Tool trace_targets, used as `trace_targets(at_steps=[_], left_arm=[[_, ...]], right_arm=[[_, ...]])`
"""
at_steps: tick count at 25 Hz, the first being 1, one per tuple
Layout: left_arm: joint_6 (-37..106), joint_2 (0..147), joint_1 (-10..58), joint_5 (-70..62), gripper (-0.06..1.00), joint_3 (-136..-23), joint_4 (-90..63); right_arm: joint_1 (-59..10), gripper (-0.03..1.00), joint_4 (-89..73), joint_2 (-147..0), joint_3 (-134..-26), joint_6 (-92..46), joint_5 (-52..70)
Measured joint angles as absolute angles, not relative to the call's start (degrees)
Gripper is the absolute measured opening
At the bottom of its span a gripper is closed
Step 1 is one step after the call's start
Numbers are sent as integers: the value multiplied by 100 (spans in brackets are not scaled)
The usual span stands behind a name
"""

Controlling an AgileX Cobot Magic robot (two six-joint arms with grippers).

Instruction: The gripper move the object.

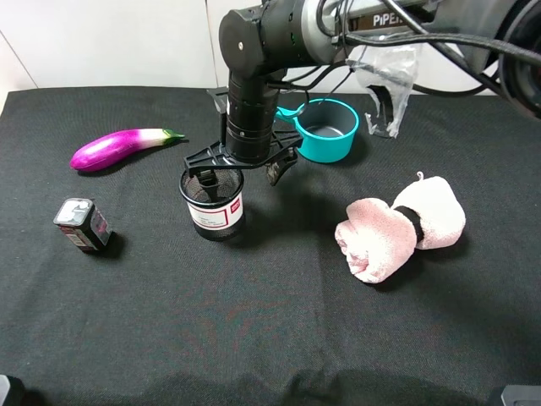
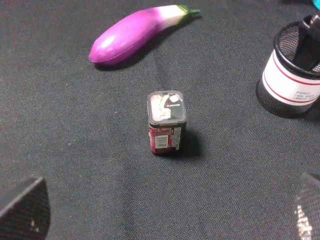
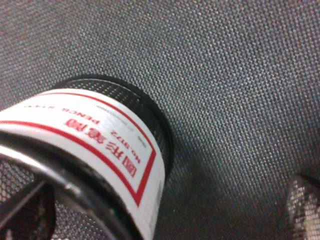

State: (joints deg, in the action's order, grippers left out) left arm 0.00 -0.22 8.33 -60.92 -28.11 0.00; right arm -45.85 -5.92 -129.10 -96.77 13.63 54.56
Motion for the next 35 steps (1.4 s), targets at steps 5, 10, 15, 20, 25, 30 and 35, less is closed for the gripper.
trace_targets(at_steps=[5, 10, 15, 20, 25, 30, 35], left_arm=[[0, -22, 833, -6092, 96, -2811, 0], [0, -22, 833, -6092, 96, -2811, 0], [0, -22, 833, -6092, 96, -2811, 0], [0, -22, 833, -6092, 96, -2811, 0], [0, -22, 833, -6092, 96, -2811, 0], [0, -22, 833, -6092, 96, -2811, 0], [0, -22, 833, -6092, 96, -2811, 0]], right_arm=[[-4585, 63, -592, -12910, -9677, 1393, 5456], [-4585, 43, -592, -12910, -9677, 1393, 5456], [-4585, 24, -592, -12910, -9677, 1395, 5456], [-4585, 9, -592, -12910, -9677, 1400, 5454], [-4585, 3, -592, -12910, -9677, 1406, 5411], [-4585, 3, -592, -12910, -9677, 1412, 5410], [-4585, 3, -592, -12910, -9692, 1412, 5446]])
